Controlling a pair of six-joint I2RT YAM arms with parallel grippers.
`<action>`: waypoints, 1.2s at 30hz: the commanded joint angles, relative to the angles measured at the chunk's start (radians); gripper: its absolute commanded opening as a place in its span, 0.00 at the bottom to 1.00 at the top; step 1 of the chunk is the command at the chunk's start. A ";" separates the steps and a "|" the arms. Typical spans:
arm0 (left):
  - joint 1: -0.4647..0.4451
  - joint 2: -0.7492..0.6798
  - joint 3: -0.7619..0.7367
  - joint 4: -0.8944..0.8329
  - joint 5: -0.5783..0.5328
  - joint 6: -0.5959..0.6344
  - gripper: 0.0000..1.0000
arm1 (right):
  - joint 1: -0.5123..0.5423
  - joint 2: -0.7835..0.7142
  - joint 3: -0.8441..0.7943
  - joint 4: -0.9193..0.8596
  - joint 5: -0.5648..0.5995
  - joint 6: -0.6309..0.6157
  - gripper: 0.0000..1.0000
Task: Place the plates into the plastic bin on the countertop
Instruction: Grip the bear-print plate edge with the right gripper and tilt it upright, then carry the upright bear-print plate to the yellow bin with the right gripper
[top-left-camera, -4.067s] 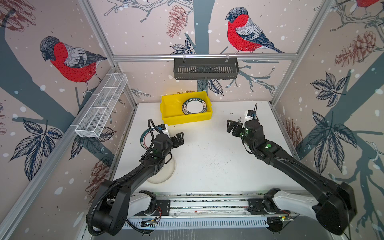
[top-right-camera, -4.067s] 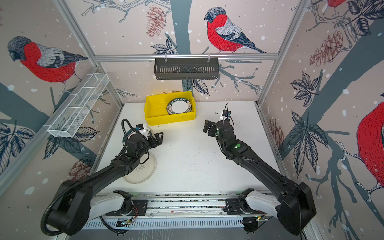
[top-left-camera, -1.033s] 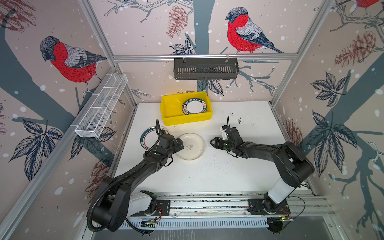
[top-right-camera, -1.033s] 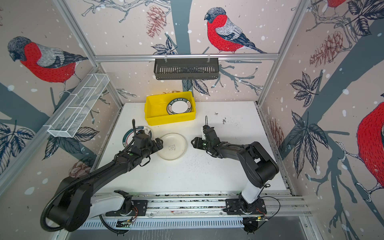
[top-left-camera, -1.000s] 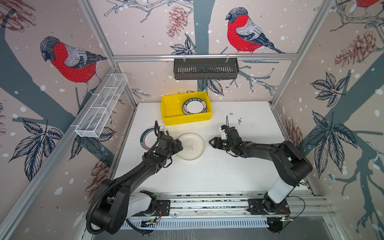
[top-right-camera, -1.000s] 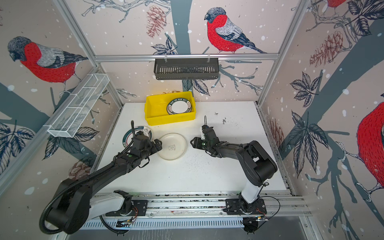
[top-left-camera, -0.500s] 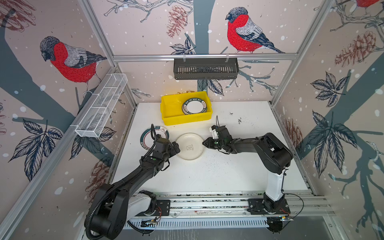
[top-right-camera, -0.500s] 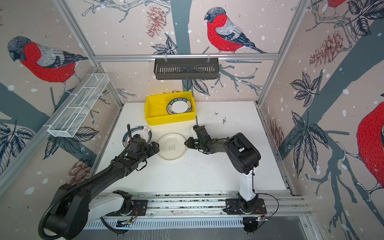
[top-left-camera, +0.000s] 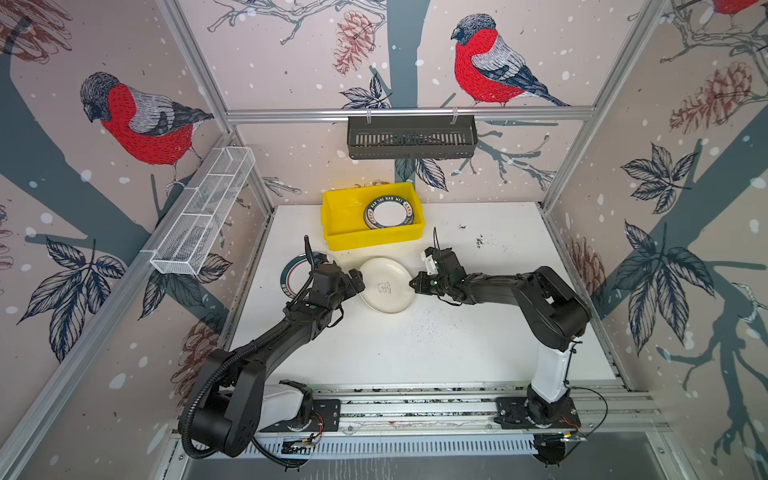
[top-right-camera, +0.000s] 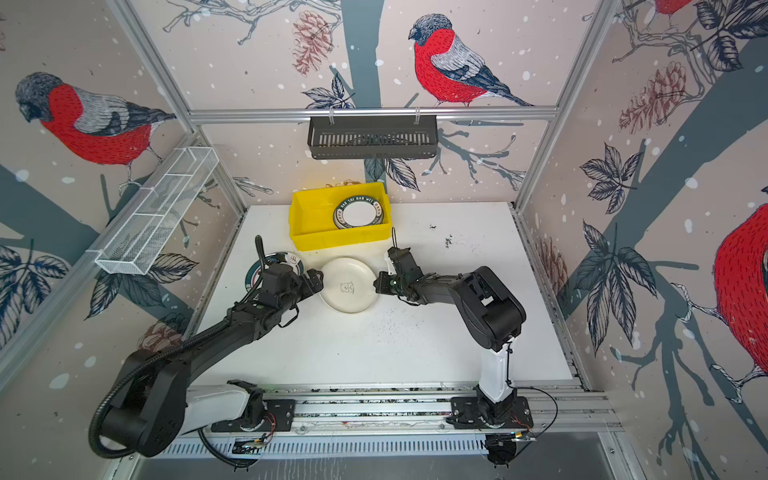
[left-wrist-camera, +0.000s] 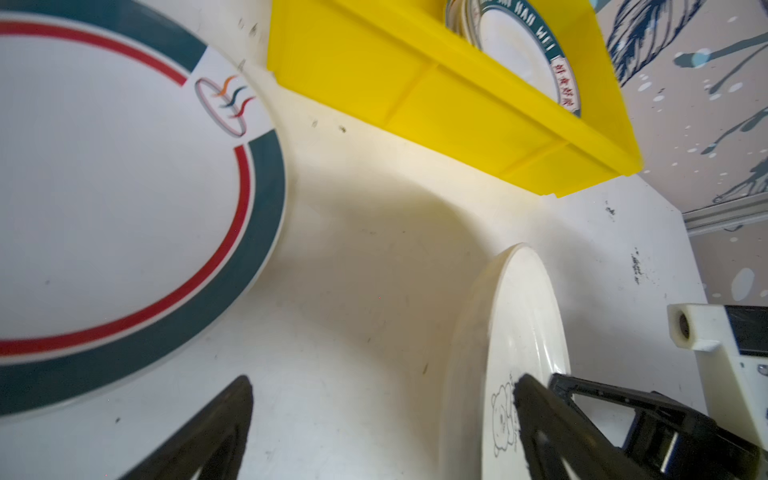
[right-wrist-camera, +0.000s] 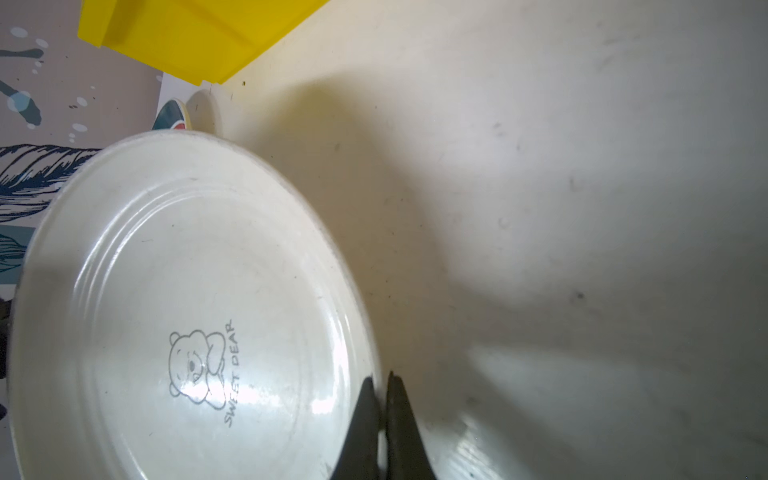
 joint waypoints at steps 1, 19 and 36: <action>0.002 -0.001 0.017 0.038 0.035 0.041 0.97 | -0.020 -0.046 -0.012 -0.022 0.024 -0.023 0.02; 0.002 0.073 -0.028 0.305 0.192 0.094 0.97 | -0.124 -0.353 -0.019 -0.251 0.355 -0.113 0.01; 0.001 0.032 -0.160 0.501 0.253 0.161 0.97 | -0.131 -0.278 0.233 -0.272 0.481 -0.143 0.00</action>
